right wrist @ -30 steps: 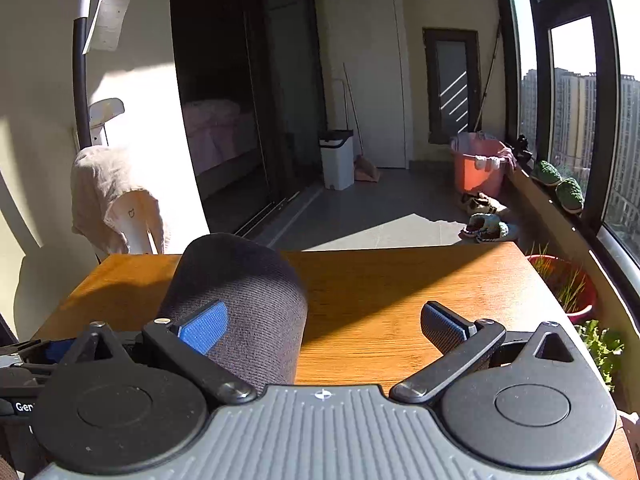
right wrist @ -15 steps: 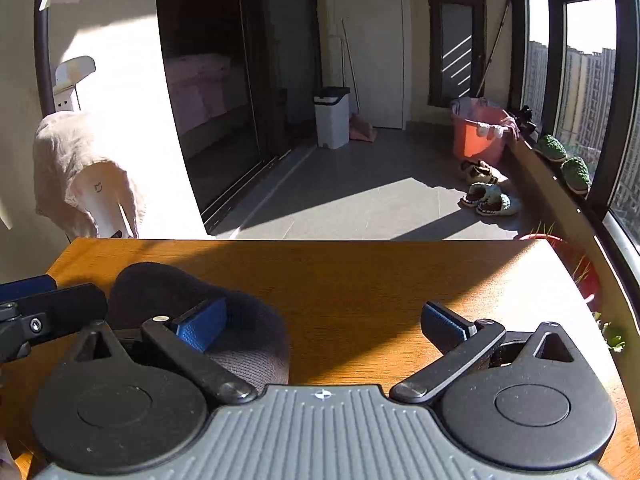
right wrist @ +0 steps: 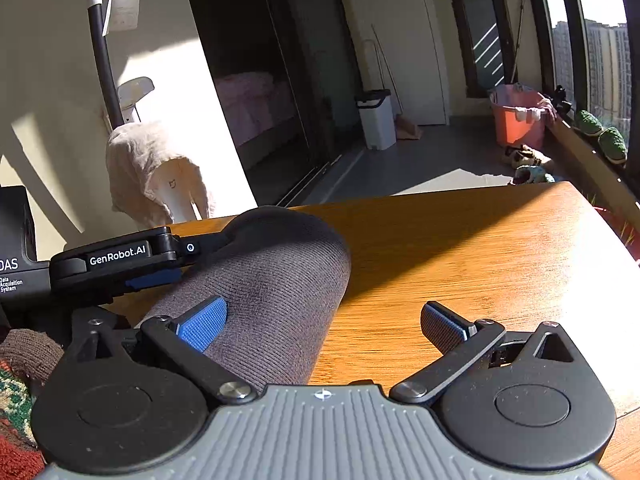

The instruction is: Fold clothes

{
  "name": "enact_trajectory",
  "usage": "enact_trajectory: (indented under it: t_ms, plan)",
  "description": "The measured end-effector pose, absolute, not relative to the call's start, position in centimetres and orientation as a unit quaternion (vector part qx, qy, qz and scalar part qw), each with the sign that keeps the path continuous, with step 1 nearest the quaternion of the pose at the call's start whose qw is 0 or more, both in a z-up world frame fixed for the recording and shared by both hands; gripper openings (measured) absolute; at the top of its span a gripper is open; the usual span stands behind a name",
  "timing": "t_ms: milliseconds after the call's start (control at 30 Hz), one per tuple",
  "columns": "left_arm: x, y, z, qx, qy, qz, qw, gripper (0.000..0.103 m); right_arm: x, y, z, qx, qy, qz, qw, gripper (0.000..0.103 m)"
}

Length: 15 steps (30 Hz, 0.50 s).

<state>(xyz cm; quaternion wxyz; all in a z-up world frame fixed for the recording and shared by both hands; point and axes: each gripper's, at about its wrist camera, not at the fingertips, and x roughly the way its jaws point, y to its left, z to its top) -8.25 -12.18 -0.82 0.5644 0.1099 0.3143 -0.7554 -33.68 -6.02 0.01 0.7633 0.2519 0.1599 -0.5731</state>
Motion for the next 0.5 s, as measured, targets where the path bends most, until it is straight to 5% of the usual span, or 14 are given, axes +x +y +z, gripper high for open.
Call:
enact_trajectory:
  t_ms: [333,500]
  plan:
    - [-9.2,-6.8,0.6,0.167,0.259,-0.788,0.533,0.103,-36.2,-4.9,0.5,0.287,0.104,-0.551,0.777,0.103]
    - [-7.4,-7.9,-1.7,0.123,0.337,-0.779,0.514,0.103,-36.5,-4.0,0.4,0.257,0.129,-0.557,0.779,0.103]
